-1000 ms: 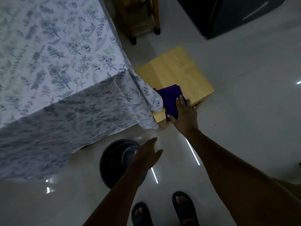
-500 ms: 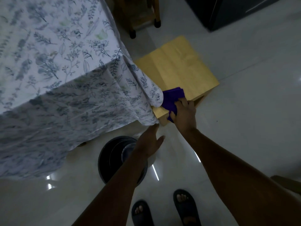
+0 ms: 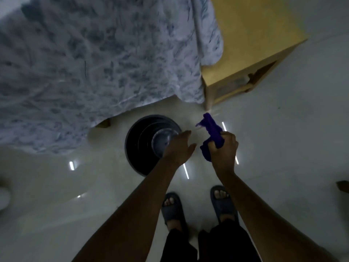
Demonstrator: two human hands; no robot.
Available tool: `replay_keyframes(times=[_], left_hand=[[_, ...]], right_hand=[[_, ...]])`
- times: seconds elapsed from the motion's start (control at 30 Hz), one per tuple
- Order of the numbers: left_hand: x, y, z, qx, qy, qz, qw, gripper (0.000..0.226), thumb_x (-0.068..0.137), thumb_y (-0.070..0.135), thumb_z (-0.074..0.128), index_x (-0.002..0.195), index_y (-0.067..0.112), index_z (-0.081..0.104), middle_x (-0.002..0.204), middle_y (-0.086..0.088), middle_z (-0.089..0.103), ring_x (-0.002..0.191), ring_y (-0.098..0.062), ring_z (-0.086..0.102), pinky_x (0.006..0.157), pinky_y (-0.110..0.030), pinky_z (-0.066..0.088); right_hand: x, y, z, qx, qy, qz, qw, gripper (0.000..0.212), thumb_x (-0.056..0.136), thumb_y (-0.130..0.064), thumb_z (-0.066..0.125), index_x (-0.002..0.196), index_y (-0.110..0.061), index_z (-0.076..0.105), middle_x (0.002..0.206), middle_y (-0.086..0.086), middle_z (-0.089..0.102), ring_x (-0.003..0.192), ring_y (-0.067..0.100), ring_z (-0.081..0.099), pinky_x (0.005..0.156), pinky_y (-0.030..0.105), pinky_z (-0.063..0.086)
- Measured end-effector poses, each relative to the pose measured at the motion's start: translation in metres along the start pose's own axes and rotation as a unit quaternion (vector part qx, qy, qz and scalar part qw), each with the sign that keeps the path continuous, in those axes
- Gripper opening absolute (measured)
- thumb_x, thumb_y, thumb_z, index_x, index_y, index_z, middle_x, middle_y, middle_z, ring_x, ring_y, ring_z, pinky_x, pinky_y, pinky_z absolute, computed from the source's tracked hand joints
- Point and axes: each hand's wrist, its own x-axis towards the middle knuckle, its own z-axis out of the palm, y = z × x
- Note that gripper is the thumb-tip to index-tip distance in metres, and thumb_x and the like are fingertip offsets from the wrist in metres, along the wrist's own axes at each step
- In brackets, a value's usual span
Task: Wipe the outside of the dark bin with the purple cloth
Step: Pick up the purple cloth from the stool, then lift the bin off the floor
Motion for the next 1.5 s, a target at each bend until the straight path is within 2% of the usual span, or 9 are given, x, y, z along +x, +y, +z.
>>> replay_keyframes(times=[0.07, 0.3, 0.5, 0.77, 0.97, 1.1, 1.23, 1.37, 1.5], left_hand=[[0.000, -0.022, 0.015, -0.014, 0.001, -0.006, 1.000, 0.056, 0.095, 0.031, 0.055, 0.144, 0.013, 0.036, 0.144, -0.009, 0.048, 0.132, -0.025, 0.047, 0.110, -0.042, 0.041], [0.014, -0.099, 0.073, 0.006, 0.036, -0.011, 0.999, 0.046, 0.095, 0.021, 0.054, 0.138, 0.009, 0.042, 0.139, -0.011, 0.052, 0.130, -0.027, 0.048, 0.109, -0.035, 0.037], [0.038, -0.131, 0.120, -0.033, 0.032, -0.021, 0.999, 0.062, 0.090, 0.033, 0.058, 0.143, 0.011, 0.034, 0.136, -0.013, 0.056, 0.123, -0.029, 0.056, 0.102, -0.044, 0.047], [0.033, -0.133, 0.126, 0.200, 0.101, -0.048, 0.973, 0.033, 0.095, 0.014, 0.045, 0.127, 0.005, 0.051, 0.119, -0.018, 0.066, 0.107, -0.032, 0.065, 0.087, -0.041, 0.055], [-0.011, -0.147, 0.089, 0.077, 0.255, 0.007, 0.964, 0.024, 0.100, 0.024, 0.039, 0.115, 0.013, 0.054, 0.105, -0.011, 0.070, 0.096, -0.028, 0.068, 0.084, -0.039, 0.053], [-0.020, -0.159, 0.074, -0.062, 0.266, 0.032, 0.961, 0.033, 0.102, 0.037, 0.032, 0.103, 0.015, 0.057, 0.087, 0.000, 0.064, 0.079, -0.016, 0.061, 0.075, -0.033, 0.047], [-0.010, -0.180, 0.065, -0.149, 0.292, 0.012, 0.945, 0.034, 0.102, 0.037, 0.036, 0.094, 0.013, 0.058, 0.087, -0.003, 0.065, 0.080, -0.020, 0.061, 0.077, -0.034, 0.050], [0.005, -0.202, 0.071, -0.203, 0.292, 0.004, 0.934, 0.034, 0.101, 0.036, 0.041, 0.108, 0.010, 0.061, 0.099, -0.010, 0.069, 0.088, -0.025, 0.065, 0.076, -0.031, 0.052], [0.018, -0.217, 0.091, -0.246, 0.283, -0.015, 0.927, 0.036, 0.100, 0.038, 0.042, 0.107, 0.009, 0.062, 0.102, -0.010, 0.069, 0.086, -0.023, 0.064, 0.068, -0.025, 0.048]], right_hand=[[-0.006, 0.019, 0.018, 0.019, -0.013, -0.001, 1.000, 0.034, 0.073, -0.031, 0.059, 0.099, -0.011, 0.056, 0.100, 0.008, 0.059, 0.091, 0.032, 0.058, 0.080, 0.045, 0.054], [-0.003, 0.085, 0.071, 0.054, -0.052, -0.029, 0.997, 0.021, 0.073, -0.022, 0.058, 0.083, -0.004, 0.056, 0.074, 0.009, 0.058, 0.062, 0.017, 0.055, 0.058, 0.024, 0.046], [-0.004, 0.124, 0.100, 0.056, -0.086, -0.084, 0.991, 0.008, 0.076, -0.006, 0.054, 0.072, -0.012, 0.051, 0.066, 0.003, 0.053, 0.055, 0.013, 0.051, 0.051, 0.018, 0.040], [0.014, 0.122, 0.097, -0.006, -0.066, -0.136, 0.988, 0.025, 0.079, -0.011, 0.062, 0.102, -0.006, 0.057, 0.102, 0.014, 0.060, 0.089, 0.025, 0.061, 0.067, 0.030, 0.053], [-0.003, 0.098, 0.078, 0.002, -0.054, -0.136, 0.989, 0.032, 0.083, -0.013, 0.062, 0.113, -0.006, 0.055, 0.107, 0.013, 0.061, 0.096, 0.027, 0.062, 0.067, 0.023, 0.047], [-0.007, 0.077, 0.082, 0.029, -0.058, -0.134, 0.989, 0.036, 0.084, -0.009, 0.061, 0.119, -0.009, 0.052, 0.112, 0.009, 0.060, 0.100, 0.024, 0.060, 0.070, 0.024, 0.048], [-0.013, 0.070, 0.099, 0.042, -0.099, -0.157, 0.982, 0.046, 0.086, -0.007, 0.055, 0.131, -0.015, 0.051, 0.118, 0.005, 0.060, 0.103, 0.020, 0.060, 0.071, 0.021, 0.048], [-0.022, 0.088, 0.129, -0.073, -0.170, -0.248, 0.951, 0.056, 0.086, -0.025, 0.047, 0.142, -0.025, 0.042, 0.127, 0.004, 0.061, 0.107, 0.022, 0.060, 0.086, 0.039, 0.055], [-0.022, 0.106, 0.155, -0.432, -0.112, -0.370, 0.815, 0.066, 0.091, -0.063, 0.030, 0.147, -0.028, 0.034, 0.151, 0.001, 0.042, 0.132, 0.035, 0.039, 0.101, 0.054, 0.036]])
